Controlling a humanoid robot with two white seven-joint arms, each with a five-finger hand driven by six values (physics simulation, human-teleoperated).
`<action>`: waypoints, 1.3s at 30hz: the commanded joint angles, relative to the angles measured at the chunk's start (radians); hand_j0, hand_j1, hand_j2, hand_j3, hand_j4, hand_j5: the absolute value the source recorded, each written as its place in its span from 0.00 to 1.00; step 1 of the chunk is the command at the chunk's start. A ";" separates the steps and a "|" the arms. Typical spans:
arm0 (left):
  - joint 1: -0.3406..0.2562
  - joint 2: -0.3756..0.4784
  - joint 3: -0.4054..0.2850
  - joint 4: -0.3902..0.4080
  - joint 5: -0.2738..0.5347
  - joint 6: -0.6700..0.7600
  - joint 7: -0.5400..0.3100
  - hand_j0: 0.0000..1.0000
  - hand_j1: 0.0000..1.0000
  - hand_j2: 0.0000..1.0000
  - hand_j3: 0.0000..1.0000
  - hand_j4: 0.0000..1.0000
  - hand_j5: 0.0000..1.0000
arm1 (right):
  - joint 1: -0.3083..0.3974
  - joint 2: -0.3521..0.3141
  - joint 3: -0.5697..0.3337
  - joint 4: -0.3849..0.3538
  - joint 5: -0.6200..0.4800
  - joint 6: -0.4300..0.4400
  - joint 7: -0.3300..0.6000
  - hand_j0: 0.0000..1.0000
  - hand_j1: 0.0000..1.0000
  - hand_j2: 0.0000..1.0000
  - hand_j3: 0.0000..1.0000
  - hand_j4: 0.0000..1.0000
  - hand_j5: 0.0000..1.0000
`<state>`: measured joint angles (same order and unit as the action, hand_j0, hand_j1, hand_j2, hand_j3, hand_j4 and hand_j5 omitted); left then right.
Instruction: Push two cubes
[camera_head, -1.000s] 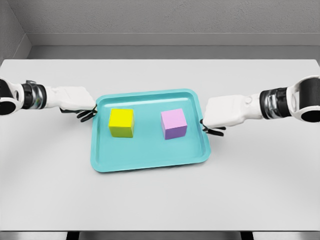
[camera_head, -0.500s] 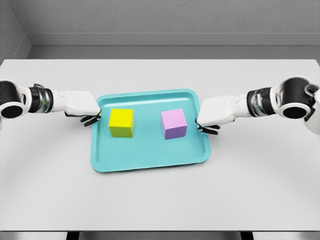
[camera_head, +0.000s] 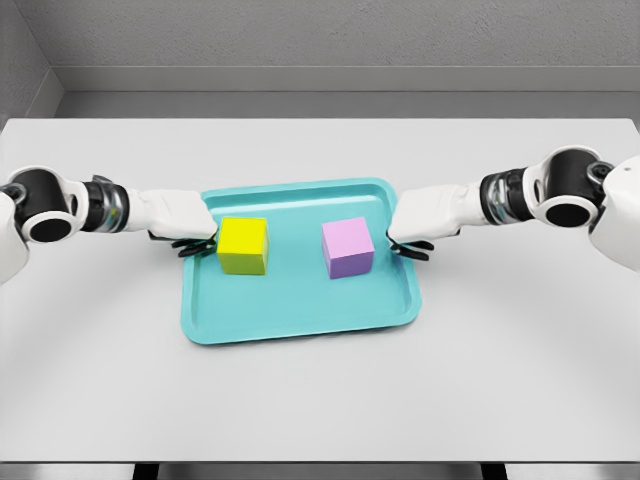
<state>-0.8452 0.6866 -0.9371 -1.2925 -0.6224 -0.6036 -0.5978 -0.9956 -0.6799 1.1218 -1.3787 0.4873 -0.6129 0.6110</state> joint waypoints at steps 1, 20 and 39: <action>0.000 -0.009 -0.006 -0.001 0.052 -0.007 -0.013 0.07 0.07 0.07 0.07 0.07 0.07 | -0.002 0.008 0.006 0.023 -0.003 0.002 0.000 0.00 0.00 0.00 0.00 0.00 0.00; -0.005 -0.010 -0.006 -0.008 0.096 -0.007 -0.013 0.07 0.07 0.07 0.07 0.07 0.07 | -0.021 0.079 0.053 0.056 -0.003 0.002 0.000 0.00 0.00 0.00 0.00 0.00 0.00; -0.003 -0.029 -0.006 0.001 0.138 -0.007 -0.013 0.07 0.07 0.07 0.07 0.07 0.07 | -0.044 0.091 0.075 0.052 -0.004 0.002 0.000 0.00 0.00 0.00 0.00 0.00 0.00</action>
<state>-0.8483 0.6591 -0.9443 -1.2925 -0.4929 -0.6131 -0.6111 -1.0400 -0.5854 1.1992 -1.3320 0.4865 -0.6129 0.6110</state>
